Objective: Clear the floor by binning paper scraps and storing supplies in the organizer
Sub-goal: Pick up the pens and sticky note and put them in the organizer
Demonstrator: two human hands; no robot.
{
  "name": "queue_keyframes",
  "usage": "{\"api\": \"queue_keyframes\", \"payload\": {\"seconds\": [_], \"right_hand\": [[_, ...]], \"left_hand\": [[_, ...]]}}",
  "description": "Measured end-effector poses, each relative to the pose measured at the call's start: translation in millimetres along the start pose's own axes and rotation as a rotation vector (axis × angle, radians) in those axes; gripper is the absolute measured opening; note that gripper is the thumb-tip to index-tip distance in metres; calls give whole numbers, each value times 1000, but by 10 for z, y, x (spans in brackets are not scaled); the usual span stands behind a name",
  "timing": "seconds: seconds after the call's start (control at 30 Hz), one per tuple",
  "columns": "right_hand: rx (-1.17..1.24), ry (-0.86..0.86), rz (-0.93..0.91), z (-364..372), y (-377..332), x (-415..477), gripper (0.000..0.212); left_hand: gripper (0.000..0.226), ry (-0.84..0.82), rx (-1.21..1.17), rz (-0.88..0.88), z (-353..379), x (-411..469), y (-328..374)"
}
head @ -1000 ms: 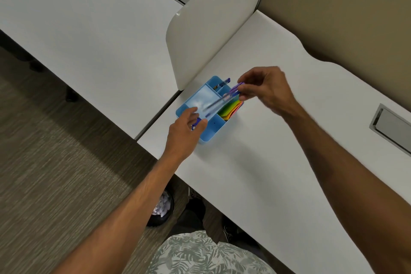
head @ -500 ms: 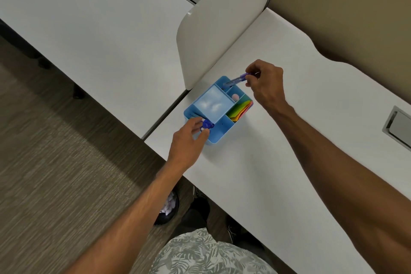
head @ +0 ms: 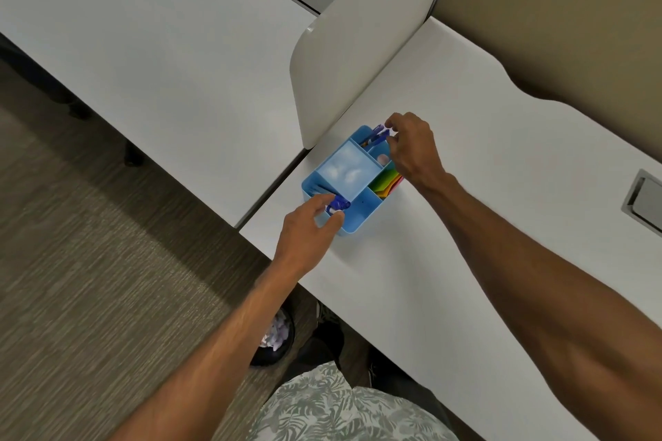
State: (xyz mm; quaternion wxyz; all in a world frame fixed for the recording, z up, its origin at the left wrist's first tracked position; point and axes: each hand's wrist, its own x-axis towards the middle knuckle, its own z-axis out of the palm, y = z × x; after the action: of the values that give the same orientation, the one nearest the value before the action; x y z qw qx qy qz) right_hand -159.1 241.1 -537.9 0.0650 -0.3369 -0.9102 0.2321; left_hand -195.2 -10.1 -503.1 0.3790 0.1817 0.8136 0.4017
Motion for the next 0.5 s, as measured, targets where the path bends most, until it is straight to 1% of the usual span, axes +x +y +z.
{"api": "queue_keyframes", "payload": {"seconds": [0.07,0.17,0.27,0.33,0.5], "right_hand": [[-1,2,-15,-33,19,-43,27],[12,44,-36,-104,15,-133,21],[50,43,-45,-205,20,-247,20],[69,45,-65,-292,40,-344,22],[13,52,-129,-585,49,-629,30]], "left_hand": [[41,11,13,17,9,3,21],[45,33,33,48,43,-9,85],[51,40,33,91,90,-33,166],[54,48,57,143,123,-65,237],[64,88,151,269,188,-203,462]]}}
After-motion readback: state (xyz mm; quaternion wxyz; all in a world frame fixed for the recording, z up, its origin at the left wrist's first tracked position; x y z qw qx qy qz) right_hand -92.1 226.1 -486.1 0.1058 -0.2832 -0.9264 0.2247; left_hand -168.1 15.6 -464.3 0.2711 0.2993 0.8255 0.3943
